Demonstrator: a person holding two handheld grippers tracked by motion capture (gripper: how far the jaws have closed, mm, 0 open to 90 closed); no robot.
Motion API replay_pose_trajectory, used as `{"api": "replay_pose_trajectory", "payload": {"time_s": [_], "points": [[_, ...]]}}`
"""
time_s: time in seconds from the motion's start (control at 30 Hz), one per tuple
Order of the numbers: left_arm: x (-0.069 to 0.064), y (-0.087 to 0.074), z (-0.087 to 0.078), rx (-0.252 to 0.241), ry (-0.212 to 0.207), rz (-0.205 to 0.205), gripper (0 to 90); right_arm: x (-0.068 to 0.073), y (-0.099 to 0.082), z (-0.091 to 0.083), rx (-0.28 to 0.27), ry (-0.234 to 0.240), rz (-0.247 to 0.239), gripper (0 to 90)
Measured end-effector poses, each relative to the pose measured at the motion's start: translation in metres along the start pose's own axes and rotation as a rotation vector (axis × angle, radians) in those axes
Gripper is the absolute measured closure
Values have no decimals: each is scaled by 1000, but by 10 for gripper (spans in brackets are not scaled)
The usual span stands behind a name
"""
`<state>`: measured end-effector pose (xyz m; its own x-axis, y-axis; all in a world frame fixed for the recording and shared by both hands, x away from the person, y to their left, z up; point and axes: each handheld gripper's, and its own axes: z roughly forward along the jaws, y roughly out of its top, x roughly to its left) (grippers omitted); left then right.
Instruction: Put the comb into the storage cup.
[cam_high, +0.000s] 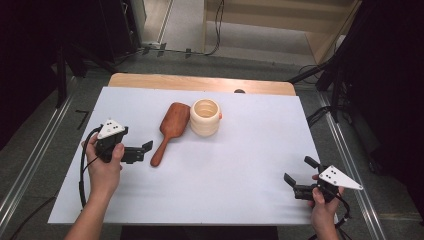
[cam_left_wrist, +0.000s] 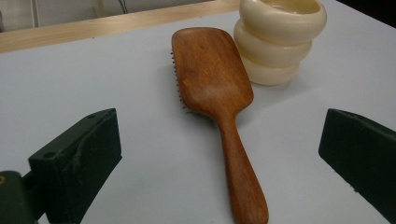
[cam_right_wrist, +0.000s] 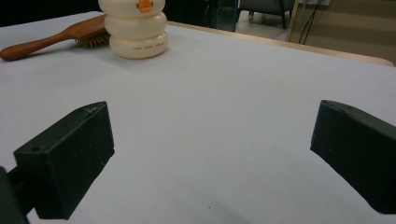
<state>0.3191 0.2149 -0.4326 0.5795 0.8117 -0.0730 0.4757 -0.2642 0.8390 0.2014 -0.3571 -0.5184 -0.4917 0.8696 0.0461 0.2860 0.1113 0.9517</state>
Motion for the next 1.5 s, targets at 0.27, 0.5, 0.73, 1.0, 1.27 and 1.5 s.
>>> {"api": "replay_pose_trajectory", "payload": {"time_s": [0.27,0.5,0.73,1.0,1.27,1.5], "points": [[1,3,14,27,-7,-19,0,0,0,1,5,-1,-6,0],[0,12,23,54,-14,-15,0,0,0,1,6,-1,-4,0],[-1,17,29,74,-13,-7,0,0,0,1,5,-2,-4,0],[-5,25,40,144,-9,-17,15,0,0,1,6,-5,-5,0],[-8,34,54,223,-18,-18,20,-1,0,1,9,-4,-4,0],[-13,42,71,326,20,-13,79,-1,0,1,13,-8,0,0]]}}
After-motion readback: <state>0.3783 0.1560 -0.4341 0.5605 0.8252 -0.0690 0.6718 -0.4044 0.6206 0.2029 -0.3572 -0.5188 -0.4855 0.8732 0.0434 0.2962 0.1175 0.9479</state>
